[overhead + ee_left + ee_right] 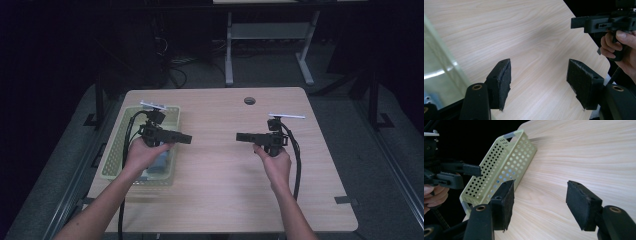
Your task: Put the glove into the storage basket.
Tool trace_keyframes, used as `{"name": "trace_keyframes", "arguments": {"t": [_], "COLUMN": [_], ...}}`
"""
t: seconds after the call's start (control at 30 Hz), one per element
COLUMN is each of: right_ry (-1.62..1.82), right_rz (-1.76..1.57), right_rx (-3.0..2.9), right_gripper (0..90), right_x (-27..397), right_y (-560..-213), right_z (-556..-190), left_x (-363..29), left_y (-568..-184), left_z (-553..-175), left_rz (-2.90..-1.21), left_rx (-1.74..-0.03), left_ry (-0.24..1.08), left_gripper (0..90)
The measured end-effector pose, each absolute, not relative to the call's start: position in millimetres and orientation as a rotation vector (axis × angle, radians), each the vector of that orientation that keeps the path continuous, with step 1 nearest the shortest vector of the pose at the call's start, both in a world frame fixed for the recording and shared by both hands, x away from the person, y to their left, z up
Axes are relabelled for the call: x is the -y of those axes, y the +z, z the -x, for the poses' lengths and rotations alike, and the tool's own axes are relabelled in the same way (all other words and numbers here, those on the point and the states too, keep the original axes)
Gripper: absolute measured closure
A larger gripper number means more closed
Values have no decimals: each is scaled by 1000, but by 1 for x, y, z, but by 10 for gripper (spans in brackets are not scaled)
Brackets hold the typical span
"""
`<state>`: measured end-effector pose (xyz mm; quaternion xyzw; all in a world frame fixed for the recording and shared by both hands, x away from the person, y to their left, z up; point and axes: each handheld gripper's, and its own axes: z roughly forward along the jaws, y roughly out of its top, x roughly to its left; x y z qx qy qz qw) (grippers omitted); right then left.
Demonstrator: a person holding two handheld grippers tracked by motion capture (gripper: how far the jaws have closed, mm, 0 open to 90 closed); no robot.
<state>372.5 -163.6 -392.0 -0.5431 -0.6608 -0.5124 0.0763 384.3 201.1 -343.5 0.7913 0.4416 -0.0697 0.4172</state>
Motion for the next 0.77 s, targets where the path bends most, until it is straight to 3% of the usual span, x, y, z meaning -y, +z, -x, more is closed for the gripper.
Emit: {"name": "trace_keyframes", "arguments": {"t": [0.77], "right_ry": [-1492], "right_rz": [1839], "right_rx": [1917], "right_gripper": [362], "right_x": [253], "right_y": [-421], "right_z": [-330], "left_x": [-119], "left_y": [-356], "left_z": [-359], "left_rz": [-2064], "left_rx": [-931], "left_ry": [-236], "left_gripper": [307]}}
